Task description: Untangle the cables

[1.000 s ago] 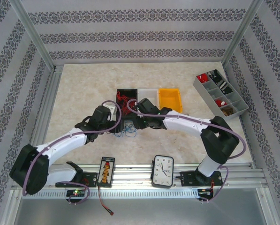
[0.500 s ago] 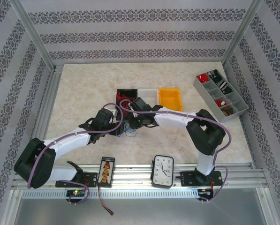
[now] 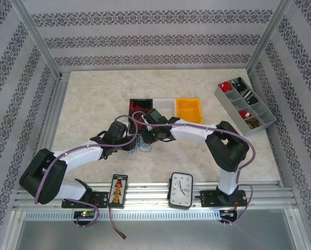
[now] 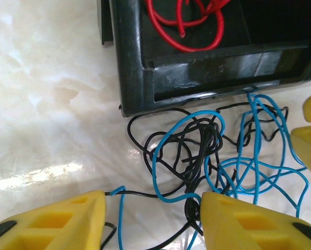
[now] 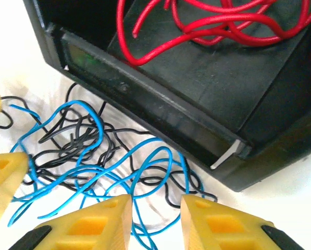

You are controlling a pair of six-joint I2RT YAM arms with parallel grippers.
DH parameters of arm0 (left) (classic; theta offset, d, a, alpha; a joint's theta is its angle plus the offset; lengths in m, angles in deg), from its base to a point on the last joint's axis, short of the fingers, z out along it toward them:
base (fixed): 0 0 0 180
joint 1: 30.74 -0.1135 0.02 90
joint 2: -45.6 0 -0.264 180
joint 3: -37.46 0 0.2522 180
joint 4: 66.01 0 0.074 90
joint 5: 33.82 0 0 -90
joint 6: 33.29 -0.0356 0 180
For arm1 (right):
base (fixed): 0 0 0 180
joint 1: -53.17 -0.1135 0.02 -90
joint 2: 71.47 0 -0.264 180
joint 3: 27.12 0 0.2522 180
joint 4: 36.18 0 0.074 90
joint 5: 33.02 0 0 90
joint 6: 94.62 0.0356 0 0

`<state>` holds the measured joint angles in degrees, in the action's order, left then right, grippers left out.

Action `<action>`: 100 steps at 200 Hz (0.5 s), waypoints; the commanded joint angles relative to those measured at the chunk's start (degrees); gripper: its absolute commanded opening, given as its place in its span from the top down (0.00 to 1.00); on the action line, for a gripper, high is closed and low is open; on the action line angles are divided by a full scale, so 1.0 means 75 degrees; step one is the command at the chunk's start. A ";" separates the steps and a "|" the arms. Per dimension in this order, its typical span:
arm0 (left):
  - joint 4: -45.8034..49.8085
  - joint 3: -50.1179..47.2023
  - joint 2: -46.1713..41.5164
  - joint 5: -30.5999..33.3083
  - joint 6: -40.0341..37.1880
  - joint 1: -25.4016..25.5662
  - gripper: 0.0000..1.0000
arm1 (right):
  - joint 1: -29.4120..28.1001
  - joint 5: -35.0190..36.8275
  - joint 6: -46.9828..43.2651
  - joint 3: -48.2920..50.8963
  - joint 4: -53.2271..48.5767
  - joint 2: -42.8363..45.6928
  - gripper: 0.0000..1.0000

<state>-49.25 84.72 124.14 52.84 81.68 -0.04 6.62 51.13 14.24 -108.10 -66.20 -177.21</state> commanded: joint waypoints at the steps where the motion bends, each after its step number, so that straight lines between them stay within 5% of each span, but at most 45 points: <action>1: -0.0253 -0.0043 0.0173 0.0115 0.0133 0.0039 0.54 | -0.0177 -0.0007 -0.0246 0.0090 0.0110 0.0287 0.68; 100: -0.0334 -0.0013 0.0492 0.0018 0.0036 0.0038 0.97 | -0.0305 0.0135 -0.0307 0.0189 0.0331 0.0334 0.65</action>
<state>-50.51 84.72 126.77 52.80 82.36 -0.04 5.27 51.16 13.08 -107.84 -65.41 -177.03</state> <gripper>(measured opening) 0.061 0.340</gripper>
